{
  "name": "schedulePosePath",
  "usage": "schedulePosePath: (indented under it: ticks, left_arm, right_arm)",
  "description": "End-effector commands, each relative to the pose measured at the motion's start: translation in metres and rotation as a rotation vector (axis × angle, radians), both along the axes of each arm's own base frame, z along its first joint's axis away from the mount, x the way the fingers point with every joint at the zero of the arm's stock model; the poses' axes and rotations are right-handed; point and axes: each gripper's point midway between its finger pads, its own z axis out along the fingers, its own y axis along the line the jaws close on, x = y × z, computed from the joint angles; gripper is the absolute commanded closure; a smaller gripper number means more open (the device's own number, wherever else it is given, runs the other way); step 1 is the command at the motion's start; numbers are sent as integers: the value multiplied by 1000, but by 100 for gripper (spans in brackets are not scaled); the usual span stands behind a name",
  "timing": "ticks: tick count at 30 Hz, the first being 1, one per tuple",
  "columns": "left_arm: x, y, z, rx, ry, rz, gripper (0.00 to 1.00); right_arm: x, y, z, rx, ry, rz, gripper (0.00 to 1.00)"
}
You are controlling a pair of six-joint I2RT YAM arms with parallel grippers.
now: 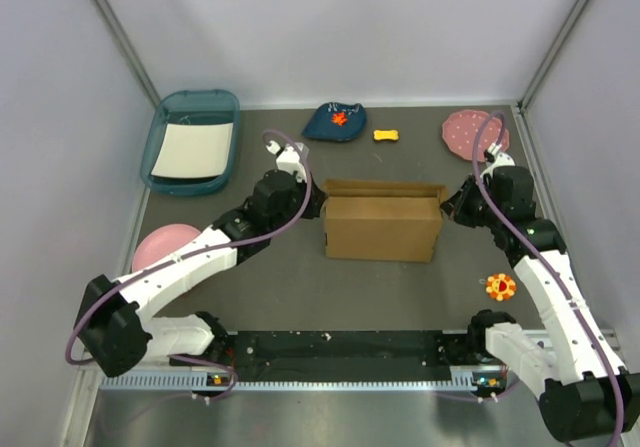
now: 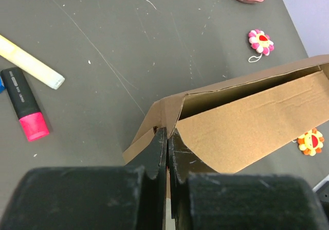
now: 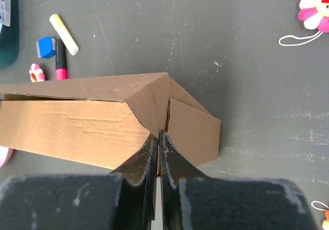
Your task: Fold the paper box
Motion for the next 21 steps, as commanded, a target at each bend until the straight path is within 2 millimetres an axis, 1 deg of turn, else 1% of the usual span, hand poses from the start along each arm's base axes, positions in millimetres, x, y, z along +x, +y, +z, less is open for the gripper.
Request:
schedulePosePath:
  ticks: [1, 3, 4, 5, 7, 9, 10, 11, 15, 16, 19, 21]
  left_arm:
    - [-20, -7, -15, 68, -5, -31, 100]
    - [-22, -8, -17, 86, -16, -19, 100]
    - [-27, -11, -19, 99, -22, -27, 100]
    - [-24, -8, -19, 117, -37, 5, 100]
    - [-30, -13, -22, 144, -48, 0, 100]
    - [-30, -12, -26, 177, -58, 24, 100]
    - [-34, -16, -28, 187, -63, 16, 100]
    - [-35, -15, -30, 200, -68, 28, 100]
    - [-39, -15, -41, 232, -52, 36, 100]
    - [-41, -15, -47, 235, -39, 38, 100]
    - [-44, -14, -57, 249, -30, 46, 100]
    - [-43, -12, -65, 269, -25, 61, 100]
  right_arm:
    - [-17, 2, -26, -25, 99, 25, 100]
    - [-18, 2, -27, -23, 100, 24, 100]
    - [-18, 2, -27, -22, 98, 23, 100]
    - [-18, 2, -27, -21, 100, 24, 100]
    - [-19, 3, -28, -21, 102, 27, 100]
    - [-19, 3, -27, -21, 99, 27, 100]
    - [-19, 2, -27, -22, 97, 25, 100]
    - [-20, 2, -27, -21, 94, 24, 100]
    - [-20, 1, -28, -25, 96, 21, 100]
    - [-20, 2, -28, -26, 94, 24, 100]
    - [-20, 1, -30, -28, 100, 20, 100]
    - [-20, 1, -30, -31, 101, 21, 100]
